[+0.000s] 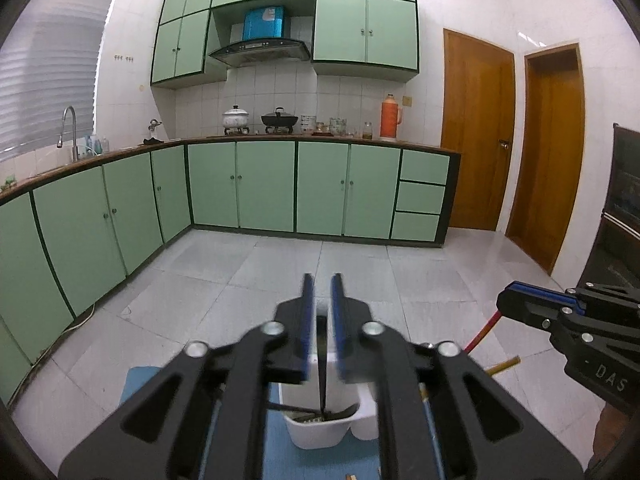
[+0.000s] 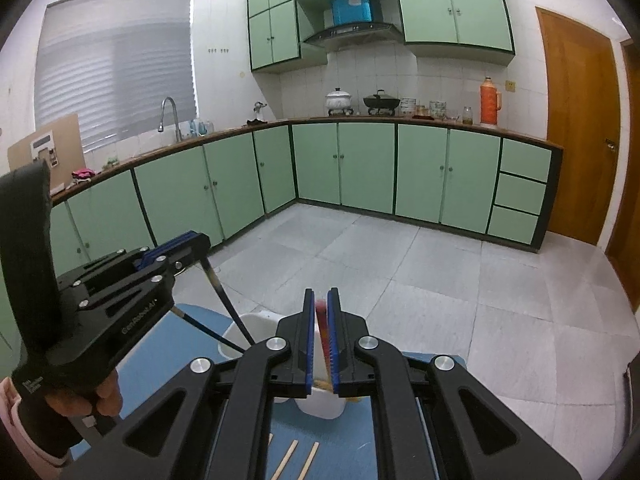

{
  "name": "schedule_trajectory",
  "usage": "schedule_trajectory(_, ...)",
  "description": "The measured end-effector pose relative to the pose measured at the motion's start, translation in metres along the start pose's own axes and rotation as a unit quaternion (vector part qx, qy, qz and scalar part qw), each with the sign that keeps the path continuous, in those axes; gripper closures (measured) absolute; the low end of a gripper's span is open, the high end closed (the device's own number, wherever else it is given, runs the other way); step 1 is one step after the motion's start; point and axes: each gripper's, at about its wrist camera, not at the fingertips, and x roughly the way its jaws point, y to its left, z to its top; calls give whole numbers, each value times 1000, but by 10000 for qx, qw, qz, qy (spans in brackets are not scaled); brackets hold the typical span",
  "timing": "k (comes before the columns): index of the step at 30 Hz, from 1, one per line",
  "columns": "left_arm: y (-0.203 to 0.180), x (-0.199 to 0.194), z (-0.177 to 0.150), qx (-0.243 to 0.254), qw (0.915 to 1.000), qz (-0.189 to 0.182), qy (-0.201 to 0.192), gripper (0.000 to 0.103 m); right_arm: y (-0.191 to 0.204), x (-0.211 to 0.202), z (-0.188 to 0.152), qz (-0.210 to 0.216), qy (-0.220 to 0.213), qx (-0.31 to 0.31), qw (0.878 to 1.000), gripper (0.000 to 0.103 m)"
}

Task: Organize utensils
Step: 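Carry both chopsticks upright into the white holder and open both tools, then grasp another red-patterned chopstick with the right tool while the left tool returns to the mat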

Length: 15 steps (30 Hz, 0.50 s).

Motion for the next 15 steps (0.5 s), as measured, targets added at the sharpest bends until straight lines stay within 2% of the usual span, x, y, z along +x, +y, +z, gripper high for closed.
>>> schedule_trajectory(1,1,-3,-1,-8,10000,6,-32,70,-1,-1,-1,14,-13,23,10000,91)
schedule_trajectory(3,3,-11,0,-60,9999,5,-123,65,-5,-5,-1,2,-66,100,9999,83)
schedule_trajectory(5,6,-22,0,-110,9998,-4,-167,62,-7,-13,-1,-53,-160,148,9997,82)
schedule_trajectory(6,6,-26,-2,-122,9997,15,-192,57,-7,-17,-2,-89,-199,157,9996,79)
schedule_trajectory(9,8,-44,-6,-225,9993,79,-284,45,-8,-35,-8,-213,-379,228,9988,64)
schedule_trajectory(11,11,-60,-13,-309,9989,132,-313,39,-5,-48,-15,-312,-498,236,9980,58)
schedule_trajectory(15,12,-90,-35,-427,9983,215,-323,22,-1,-75,-42,-469,-631,303,9964,31)
